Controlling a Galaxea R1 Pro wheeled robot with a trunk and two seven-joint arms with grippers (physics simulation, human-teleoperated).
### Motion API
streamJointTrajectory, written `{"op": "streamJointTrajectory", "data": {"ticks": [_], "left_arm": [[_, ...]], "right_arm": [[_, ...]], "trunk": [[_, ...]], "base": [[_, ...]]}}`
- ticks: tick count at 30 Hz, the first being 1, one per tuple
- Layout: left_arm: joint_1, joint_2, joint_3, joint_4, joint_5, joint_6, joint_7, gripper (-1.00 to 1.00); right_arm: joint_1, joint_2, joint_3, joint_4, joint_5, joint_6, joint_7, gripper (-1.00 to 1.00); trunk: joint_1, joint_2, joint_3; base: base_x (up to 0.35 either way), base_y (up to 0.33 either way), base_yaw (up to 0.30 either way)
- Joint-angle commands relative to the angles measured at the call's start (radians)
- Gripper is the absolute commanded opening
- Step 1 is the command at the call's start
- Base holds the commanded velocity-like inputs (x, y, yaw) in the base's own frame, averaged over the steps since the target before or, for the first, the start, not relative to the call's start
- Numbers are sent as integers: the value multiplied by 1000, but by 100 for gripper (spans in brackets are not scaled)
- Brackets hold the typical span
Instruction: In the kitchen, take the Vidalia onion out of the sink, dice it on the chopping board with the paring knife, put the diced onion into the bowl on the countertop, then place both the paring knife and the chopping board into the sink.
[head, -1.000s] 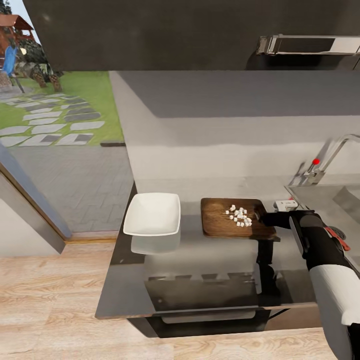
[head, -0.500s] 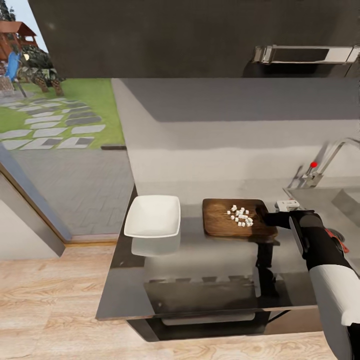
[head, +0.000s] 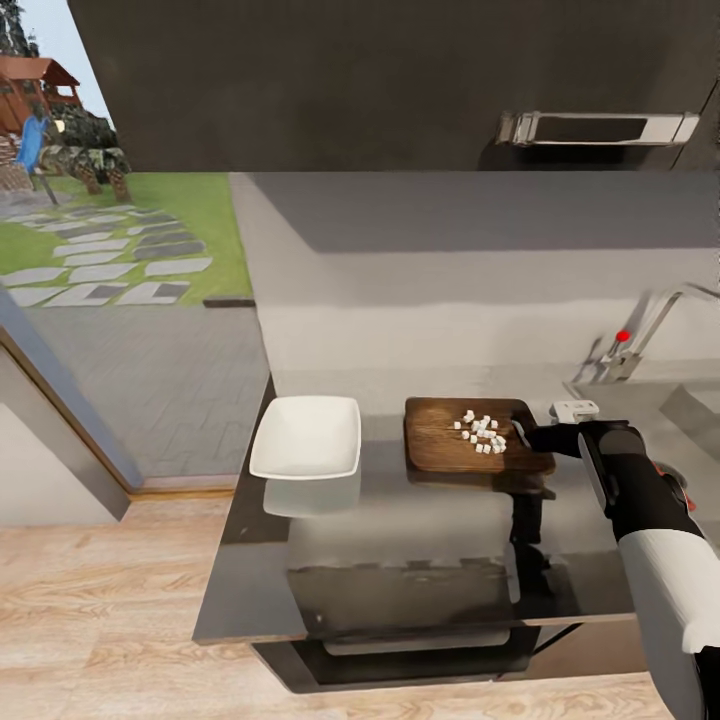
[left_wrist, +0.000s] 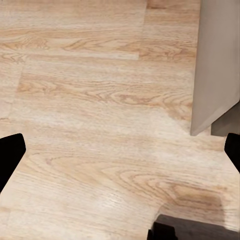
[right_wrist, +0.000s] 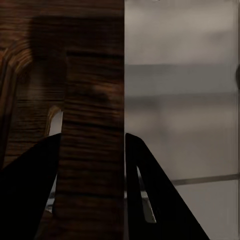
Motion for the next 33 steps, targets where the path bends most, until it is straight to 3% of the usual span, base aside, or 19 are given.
{"op": "streamJointTrajectory", "data": {"ticks": [1,6,33], "left_arm": [[-2,0,0,4,3,-6,-1,100],[-2,0,0,4,3,-6,-1,100],[-2,0,0,4,3,-5,0,100]], "right_arm": [[-1,0,-2,-1,10,4,10,-100],[-1,0,-1,-1,10,4,10,-100],[-1,0,-1,-1,10,5,10,-100]], "trunk": [[0,-1,1],[0,-1,8],[-103,188,135]], "base": [[0,0,0],[0,0,0],[0,0,0]]}}
